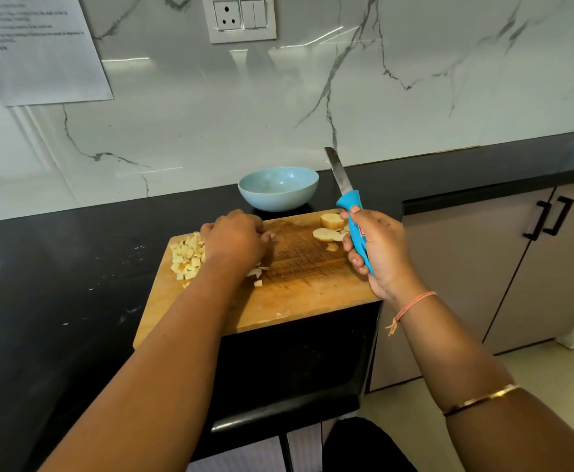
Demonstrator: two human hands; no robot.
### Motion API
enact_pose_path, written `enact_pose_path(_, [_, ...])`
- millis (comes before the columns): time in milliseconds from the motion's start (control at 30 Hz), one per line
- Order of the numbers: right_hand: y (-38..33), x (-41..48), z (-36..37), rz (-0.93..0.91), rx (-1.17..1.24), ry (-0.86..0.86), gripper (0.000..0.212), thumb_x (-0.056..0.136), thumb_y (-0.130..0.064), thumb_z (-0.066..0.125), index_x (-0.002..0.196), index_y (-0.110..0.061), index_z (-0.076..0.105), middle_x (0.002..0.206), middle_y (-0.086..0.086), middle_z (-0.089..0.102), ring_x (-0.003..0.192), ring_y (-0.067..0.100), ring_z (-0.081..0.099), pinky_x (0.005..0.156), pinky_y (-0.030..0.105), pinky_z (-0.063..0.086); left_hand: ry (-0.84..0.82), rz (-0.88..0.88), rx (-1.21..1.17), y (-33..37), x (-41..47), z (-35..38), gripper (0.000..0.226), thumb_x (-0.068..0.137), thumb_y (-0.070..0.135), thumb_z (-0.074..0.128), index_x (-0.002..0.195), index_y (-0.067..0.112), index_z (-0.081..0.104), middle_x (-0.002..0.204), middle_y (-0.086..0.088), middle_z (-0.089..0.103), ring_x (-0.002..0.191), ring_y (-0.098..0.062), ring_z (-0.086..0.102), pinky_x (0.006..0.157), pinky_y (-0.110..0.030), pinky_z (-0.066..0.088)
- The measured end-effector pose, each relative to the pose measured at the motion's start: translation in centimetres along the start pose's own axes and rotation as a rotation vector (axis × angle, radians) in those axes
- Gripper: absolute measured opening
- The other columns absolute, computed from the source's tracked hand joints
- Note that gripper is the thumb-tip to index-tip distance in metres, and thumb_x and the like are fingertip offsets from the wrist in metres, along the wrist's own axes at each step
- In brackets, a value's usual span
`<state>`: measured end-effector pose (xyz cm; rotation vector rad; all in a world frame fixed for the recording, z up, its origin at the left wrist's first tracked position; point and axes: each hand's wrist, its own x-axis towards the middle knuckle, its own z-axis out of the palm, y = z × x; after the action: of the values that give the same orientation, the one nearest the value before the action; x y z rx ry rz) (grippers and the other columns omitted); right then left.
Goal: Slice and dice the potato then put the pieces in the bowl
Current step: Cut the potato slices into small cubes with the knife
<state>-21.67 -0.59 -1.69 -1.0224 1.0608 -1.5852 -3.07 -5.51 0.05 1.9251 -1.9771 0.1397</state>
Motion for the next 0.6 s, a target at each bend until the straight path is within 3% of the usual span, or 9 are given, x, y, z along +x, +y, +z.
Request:
enact_pose_path(67, [0.0, 0.0, 0.0, -0.002, -0.001, 0.000, 0.029, 0.096, -0.027, 0.052, 0.102, -0.001, 0.061, 0.055, 0.006, 0.049, 0.036, 0.010, 0.037, 0.036, 0.018, 0.026, -0.061, -0.013, 0.059, 0.2, -0.1, 0.1, 0.020, 0.095, 0.036, 0.053, 0.104, 0.027, 0.068, 0.111, 0.001, 0.060, 0.110, -0.022, 0.052, 0.103, -0.043, 0.030])
enact_pose_path(167, [0.0, -0.1, 0.0, 0.003, 0.010, 0.002, 0.028, 0.096, -0.027, 0.052, 0.102, -0.001, 0.061, 0.055, 0.006, 0.049, 0.036, 0.010, 0.037, 0.036, 0.018, 0.026, 0.009, -0.050, 0.066, -0.1, -0.2, -0.2, 0.020, 0.095, 0.027, 0.052, 0.108, 0.023, 0.067, 0.116, -0.004, 0.057, 0.111, -0.025, 0.051, 0.102, -0.042, 0.030])
enact_pose_path(367, [-0.1, 0.0, -0.3, 0.018, 0.028, -0.027, 0.025, 0.097, -0.028, 0.050, 0.099, -0.007, 0.063, 0.058, 0.005, 0.050, 0.039, 0.010, 0.038, 0.037, 0.018, 0.028, 0.082, 0.018, -0.223, 0.4, -0.5, -0.4, 0.050, 0.090, -0.002, 0.050, 0.137, 0.016, 0.048, 0.130, -0.014, 0.046, 0.111, -0.031, 0.055, 0.097, -0.042, 0.046])
enact_pose_path(433, [-0.1, 0.1, -0.4, 0.020, 0.037, -0.029, 0.024, 0.097, -0.028, 0.049, 0.097, -0.009, 0.064, 0.058, 0.005, 0.050, 0.039, 0.010, 0.039, 0.037, 0.018, 0.029, 0.048, 0.076, -0.197, 1.4, -0.7, -0.1, 0.046, 0.091, 0.006, 0.054, 0.135, 0.018, 0.050, 0.129, -0.012, 0.049, 0.111, -0.029, 0.054, 0.096, -0.039, 0.046])
enact_pose_path(533, [0.0, 0.1, -0.5, 0.028, 0.060, -0.028, 0.024, 0.097, -0.028, 0.049, 0.099, -0.009, 0.064, 0.060, 0.005, 0.050, 0.040, 0.009, 0.040, 0.035, 0.017, 0.031, 0.063, 0.209, -0.109, 3.3, -1.1, 0.3, 0.028, 0.092, 0.025, 0.052, 0.116, 0.020, 0.066, 0.112, -0.006, 0.062, 0.102, -0.025, 0.056, 0.087, -0.037, 0.048])
enact_pose_path(600, [0.0, 0.1, -0.6, 0.027, 0.071, -0.027, 0.024, 0.097, -0.028, 0.049, 0.100, -0.008, 0.064, 0.060, 0.006, 0.051, 0.040, 0.009, 0.041, 0.035, 0.017, 0.032, -0.021, 0.292, -0.092, 4.9, -1.3, 0.8, 0.024, 0.092, 0.029, 0.052, 0.109, 0.020, 0.067, 0.105, -0.004, 0.064, 0.096, -0.020, 0.055, 0.081, -0.033, 0.049])
